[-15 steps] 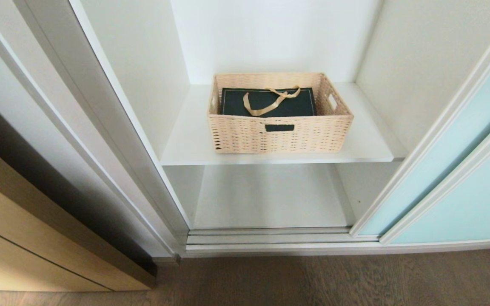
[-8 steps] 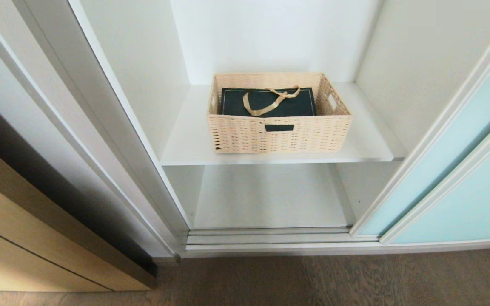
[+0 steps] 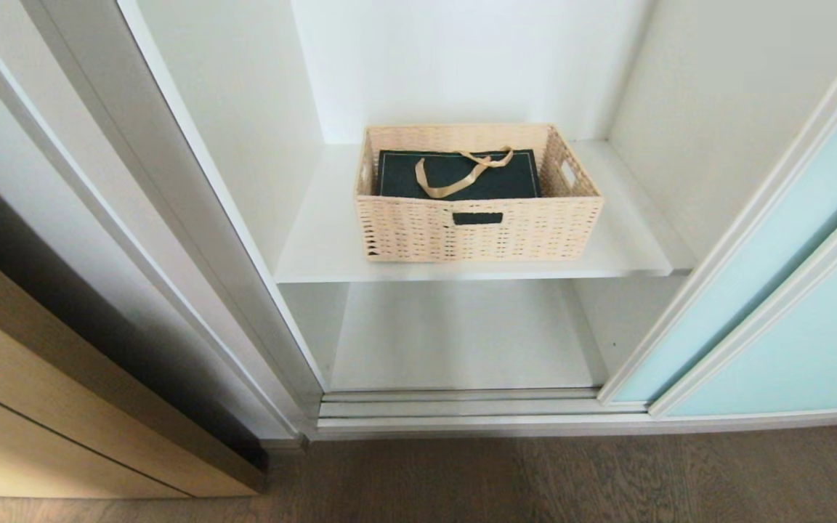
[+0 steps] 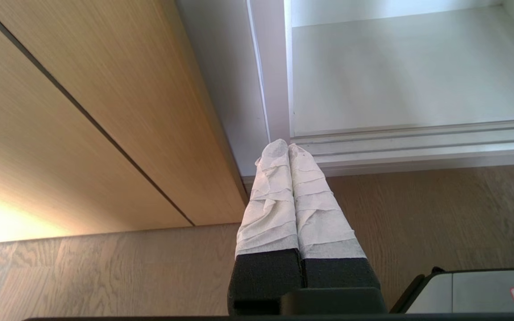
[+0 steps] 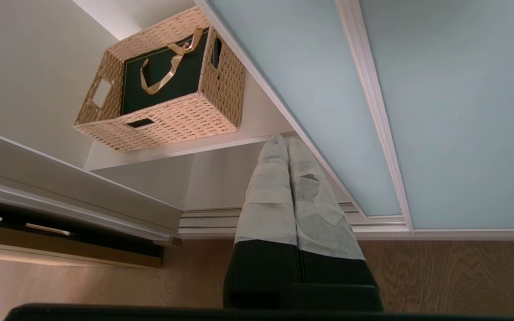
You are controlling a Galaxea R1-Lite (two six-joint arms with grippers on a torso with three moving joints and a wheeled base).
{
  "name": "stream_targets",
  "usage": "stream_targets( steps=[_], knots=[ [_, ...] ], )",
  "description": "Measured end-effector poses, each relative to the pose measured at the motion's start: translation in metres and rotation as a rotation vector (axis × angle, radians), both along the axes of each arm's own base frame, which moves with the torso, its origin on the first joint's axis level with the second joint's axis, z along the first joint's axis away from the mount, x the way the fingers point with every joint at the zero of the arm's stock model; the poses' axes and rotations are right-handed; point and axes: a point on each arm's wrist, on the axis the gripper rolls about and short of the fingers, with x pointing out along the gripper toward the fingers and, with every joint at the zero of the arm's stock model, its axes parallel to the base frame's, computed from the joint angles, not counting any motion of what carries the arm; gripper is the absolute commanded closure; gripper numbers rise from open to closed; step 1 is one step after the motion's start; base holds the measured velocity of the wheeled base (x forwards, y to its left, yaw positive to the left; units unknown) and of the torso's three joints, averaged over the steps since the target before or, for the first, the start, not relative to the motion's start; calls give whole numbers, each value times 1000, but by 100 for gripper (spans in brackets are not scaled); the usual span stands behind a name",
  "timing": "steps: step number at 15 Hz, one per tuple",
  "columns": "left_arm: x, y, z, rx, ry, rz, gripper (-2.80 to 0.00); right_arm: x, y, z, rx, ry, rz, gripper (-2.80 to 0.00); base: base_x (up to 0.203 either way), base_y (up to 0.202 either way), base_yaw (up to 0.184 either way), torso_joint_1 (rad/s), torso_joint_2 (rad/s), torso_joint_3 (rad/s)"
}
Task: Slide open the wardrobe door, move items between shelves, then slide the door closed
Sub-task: Close the door
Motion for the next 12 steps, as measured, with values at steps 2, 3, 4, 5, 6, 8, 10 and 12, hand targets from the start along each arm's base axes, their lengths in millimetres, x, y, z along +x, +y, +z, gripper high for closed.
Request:
stream_targets(
  steps=[2, 3, 4, 5, 6, 8, 10, 12],
  knots=[
    [0, 0, 0, 0, 0, 0, 0, 3, -5, 1, 0, 0, 4, 0, 0, 0, 0, 0, 0, 0],
    [0, 0, 0, 0, 0, 0, 0, 5, -7, 1, -1, 0, 5, 0, 0, 0, 0, 0, 0, 0],
    [0, 0, 0, 0, 0, 0, 0, 6, -11, 2, -3, -1, 4, 0, 0, 0, 0, 0, 0, 0],
    [0, 0, 0, 0, 0, 0, 0, 8, -13, 3, -4, -2, 8, 0, 0, 0, 0, 0, 0, 0],
    [0, 0, 0, 0, 0, 0, 0, 11, -16, 3, -2, -1, 14, 0, 0, 0, 0, 0, 0, 0],
    [0, 0, 0, 0, 0, 0, 0, 17, -19, 2, 1, 3, 24, 0, 0, 0, 0, 0, 0, 0],
    [0, 0, 0, 0, 0, 0, 0, 27, -22, 1, 3, 20, 8, 0, 0, 0, 0, 0, 0, 0],
    [0, 0, 0, 0, 0, 0, 0, 37, -24, 0, 22, 47, -27, 0, 0, 0, 0, 0, 0, 0]
  ],
)
